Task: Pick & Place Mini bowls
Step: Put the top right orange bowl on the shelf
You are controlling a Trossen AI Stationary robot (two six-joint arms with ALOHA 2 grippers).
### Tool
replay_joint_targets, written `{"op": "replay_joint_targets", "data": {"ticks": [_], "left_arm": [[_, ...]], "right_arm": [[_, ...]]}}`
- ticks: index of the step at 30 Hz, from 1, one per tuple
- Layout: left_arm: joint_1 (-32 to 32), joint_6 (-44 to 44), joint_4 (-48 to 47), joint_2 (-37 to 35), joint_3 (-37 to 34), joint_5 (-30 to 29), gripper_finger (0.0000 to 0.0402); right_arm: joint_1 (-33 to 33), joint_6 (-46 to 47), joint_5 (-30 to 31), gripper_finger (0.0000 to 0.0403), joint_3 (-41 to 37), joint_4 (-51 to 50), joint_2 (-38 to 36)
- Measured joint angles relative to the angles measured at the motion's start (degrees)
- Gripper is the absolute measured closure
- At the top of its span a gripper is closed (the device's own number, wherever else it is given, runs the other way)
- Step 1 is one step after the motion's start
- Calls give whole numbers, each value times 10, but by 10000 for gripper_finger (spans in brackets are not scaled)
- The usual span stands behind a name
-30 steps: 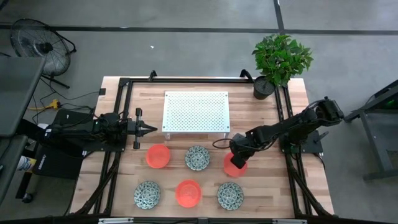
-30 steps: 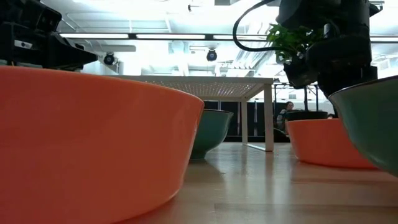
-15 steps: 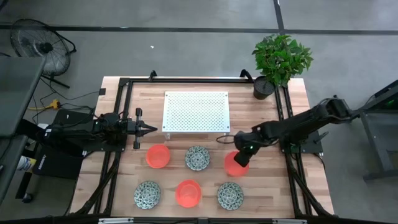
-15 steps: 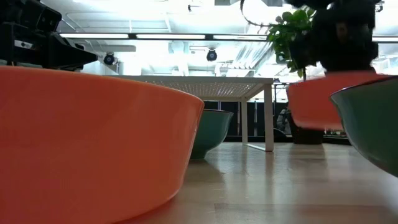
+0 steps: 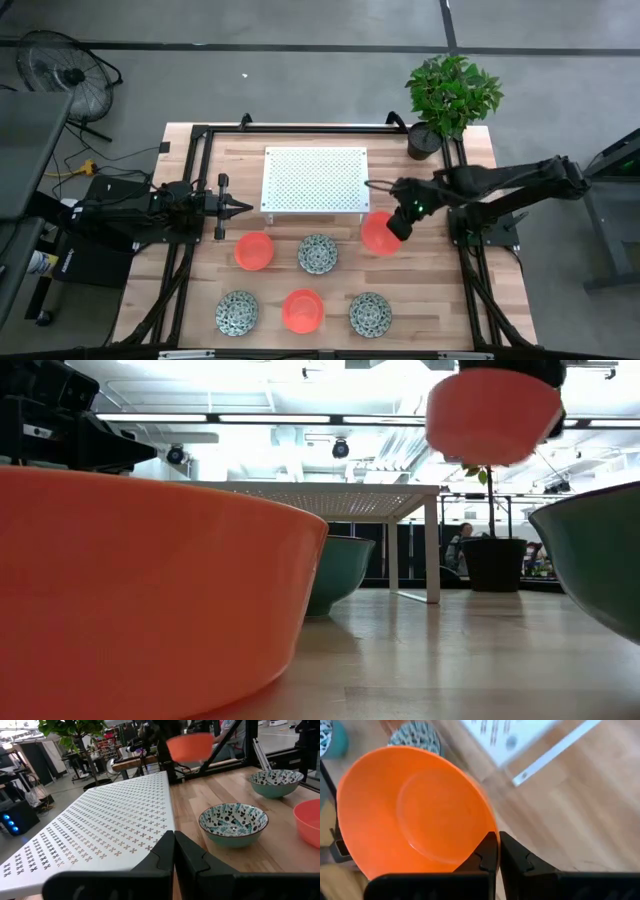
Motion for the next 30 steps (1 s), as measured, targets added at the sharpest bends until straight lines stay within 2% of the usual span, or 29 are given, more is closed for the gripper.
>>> {"op": "replay_joint_targets", "data": {"ticks": [7, 21, 25, 30], "left_arm": [[0, 0, 0, 0, 0, 0, 401], [0, 0, 0, 0, 0, 0, 401], [0, 0, 0, 0, 0, 0, 401], [0, 0, 0, 0, 0, 0, 401]], "right_arm": [[-44, -105, 25, 403, 157, -89, 56], [-162, -310, -24, 403, 449, -269, 282], [-196, -353, -59, 403, 512, -289, 334], [-239, -382, -81, 403, 542, -292, 377]]}}
